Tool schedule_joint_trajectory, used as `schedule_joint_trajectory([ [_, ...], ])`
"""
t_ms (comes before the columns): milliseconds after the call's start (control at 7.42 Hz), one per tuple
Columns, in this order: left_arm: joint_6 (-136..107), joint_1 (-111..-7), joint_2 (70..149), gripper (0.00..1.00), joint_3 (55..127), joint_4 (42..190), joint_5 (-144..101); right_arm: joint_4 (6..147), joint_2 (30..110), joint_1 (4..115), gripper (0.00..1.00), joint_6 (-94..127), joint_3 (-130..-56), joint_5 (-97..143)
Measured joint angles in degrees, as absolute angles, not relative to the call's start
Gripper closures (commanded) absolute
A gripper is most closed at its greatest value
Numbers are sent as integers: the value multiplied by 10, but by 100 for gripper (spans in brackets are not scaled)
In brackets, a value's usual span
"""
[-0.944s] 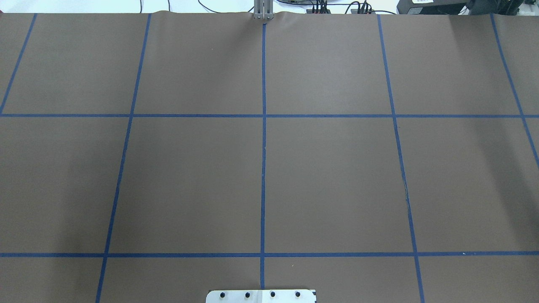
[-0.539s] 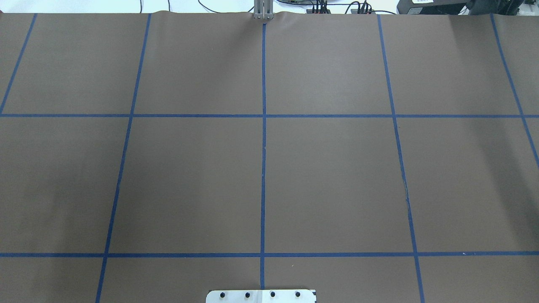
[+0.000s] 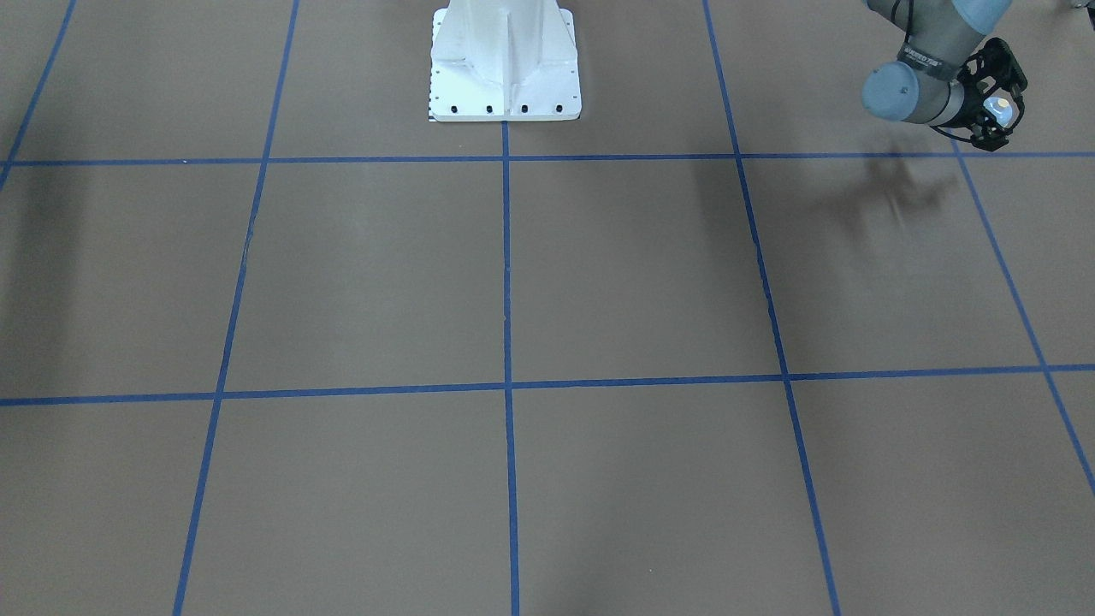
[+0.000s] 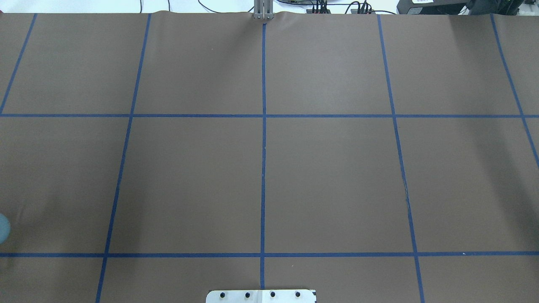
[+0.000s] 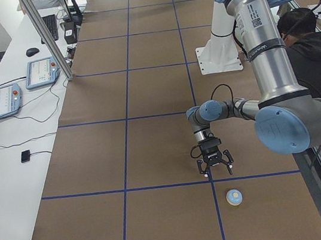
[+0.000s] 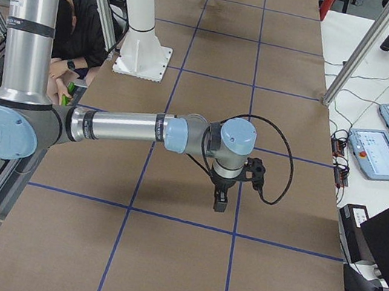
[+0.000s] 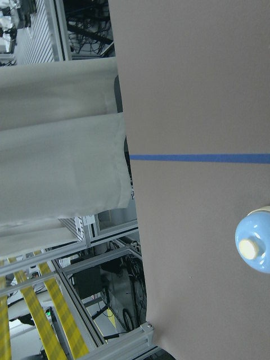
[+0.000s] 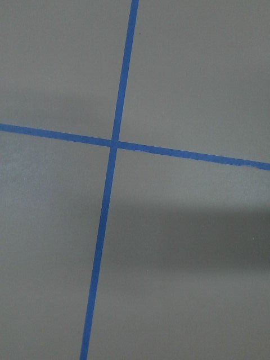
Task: Place and press bell with both arms
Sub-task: 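Carry the bell with the left gripper toward the table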
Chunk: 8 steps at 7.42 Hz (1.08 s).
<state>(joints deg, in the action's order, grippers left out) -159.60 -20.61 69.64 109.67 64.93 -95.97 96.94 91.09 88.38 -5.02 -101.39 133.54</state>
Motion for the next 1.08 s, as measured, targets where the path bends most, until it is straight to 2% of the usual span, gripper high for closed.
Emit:
schedule_joint_trajectory([
  [1079,-1635,-148,691,0,992,741,-980,970,911,878,0,-50,-1019,1337],
])
